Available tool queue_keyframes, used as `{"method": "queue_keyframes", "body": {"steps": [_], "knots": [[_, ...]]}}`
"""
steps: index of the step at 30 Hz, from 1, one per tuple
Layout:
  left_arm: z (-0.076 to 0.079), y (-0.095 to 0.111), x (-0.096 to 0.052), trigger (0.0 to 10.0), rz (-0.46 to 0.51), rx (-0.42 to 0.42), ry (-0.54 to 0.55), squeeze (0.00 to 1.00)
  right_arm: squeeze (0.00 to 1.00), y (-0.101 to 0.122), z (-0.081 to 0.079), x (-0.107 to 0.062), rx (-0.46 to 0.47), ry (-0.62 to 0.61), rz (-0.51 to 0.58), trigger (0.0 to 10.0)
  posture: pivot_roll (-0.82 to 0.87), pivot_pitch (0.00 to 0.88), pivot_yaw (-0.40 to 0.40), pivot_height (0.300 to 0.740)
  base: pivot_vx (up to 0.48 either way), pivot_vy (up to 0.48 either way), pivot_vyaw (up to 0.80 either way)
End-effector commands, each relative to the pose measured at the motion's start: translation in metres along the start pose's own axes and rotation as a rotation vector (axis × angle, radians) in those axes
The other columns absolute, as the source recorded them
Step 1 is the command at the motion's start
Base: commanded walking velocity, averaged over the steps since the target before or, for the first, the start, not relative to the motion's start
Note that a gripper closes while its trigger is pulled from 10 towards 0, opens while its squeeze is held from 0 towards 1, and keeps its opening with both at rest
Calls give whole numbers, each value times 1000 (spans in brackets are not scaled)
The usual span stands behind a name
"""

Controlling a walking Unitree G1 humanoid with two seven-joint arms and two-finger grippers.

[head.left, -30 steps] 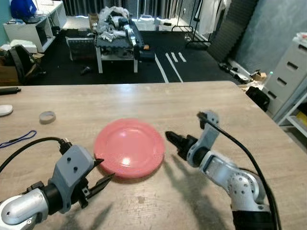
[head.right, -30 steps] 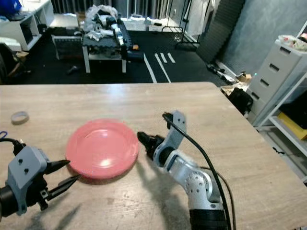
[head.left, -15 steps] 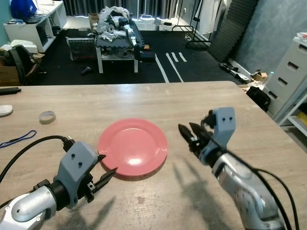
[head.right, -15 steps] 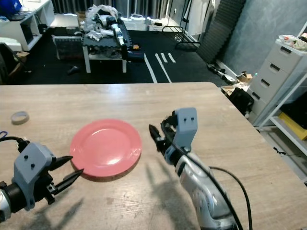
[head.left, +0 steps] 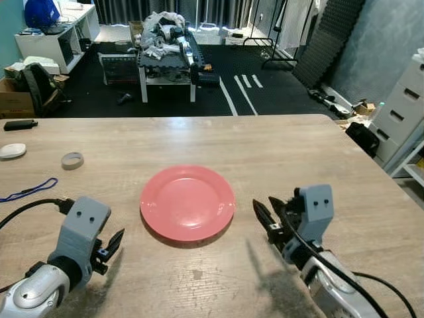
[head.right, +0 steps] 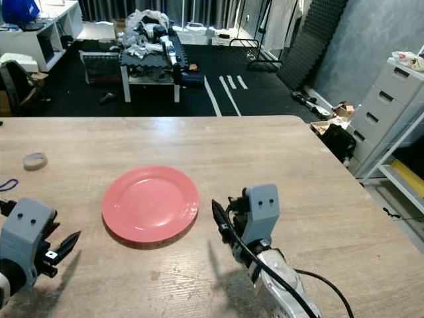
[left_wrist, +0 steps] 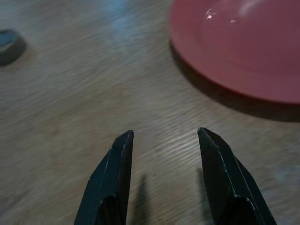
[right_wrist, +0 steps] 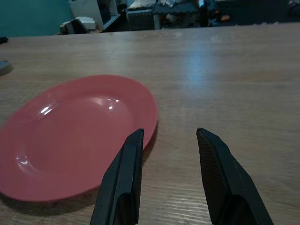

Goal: Setting the table

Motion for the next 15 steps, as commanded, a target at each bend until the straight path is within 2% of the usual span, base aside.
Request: {"method": "queue_keyframes", "body": {"steps": [1, 4, 5, 6, 7, 8, 12, 13, 15], "knots": [[-3, -5, -2, 10000, -27, 0, 30, 0, 0, 0, 2, -4, -9, -15, 6, 10000, 104, 153, 45, 740, 0, 0, 0], [-7, -2, -4, 10000, -6, 118, 102, 0, 0, -6, 10, -4, -45, -75, -22, 10000, 109, 151, 40, 740, 0, 0, 0], [-5, 0, -5, 10000, 1, 161, 90, 0, 0, -7, 11, -3, -50, -83, -26, 10000, 113, 150, 39, 740, 0, 0, 0], [2, 0, -7, 10000, 4, 175, 32, 0, 0, -8, 11, -3, -44, -87, -34, 10000, 113, 150, 40, 740, 0, 0, 0], [2, 0, -7, 10000, 4, 175, 32, 0, 0, -8, 11, -3, -44, -87, -34, 10000, 113, 150, 40, 740, 0, 0, 0], [8, 2, -9, 10000, 17, 160, -13, 0, 0, -9, 10, -3, -39, -79, -43, 10000, 112, 147, 42, 740, 0, 0, 0], [18, 7, -12, 10000, 39, 76, -89, 0, 0, -12, 1, -7, -43, -25, -41, 10000, 110, 144, 40, 740, 0, 0, 0], [18, 7, -12, 10000, 39, 76, -89, 0, 0, -12, 1, -7, -43, -25, -41, 10000, 110, 144, 40, 740, 0, 0, 0], [24, 10, -12, 10000, 84, 167, -114, 0, 0, -17, 4, -9, -39, -58, -52, 10000, 107, 139, 43, 740, 0, 0, 0]]}}
Point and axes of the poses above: a point about 5 cm out from each wrist's last joint towards the gripper, its own x axis pointing out of the wrist towards the gripper, its own y axis along the axis of the wrist's last joint, z = x × y, the point moved 5 cm from there along x, pointing out of the wrist towards the gripper, and after that the axes turned 8 degrees about x, right-handed, at the moved point
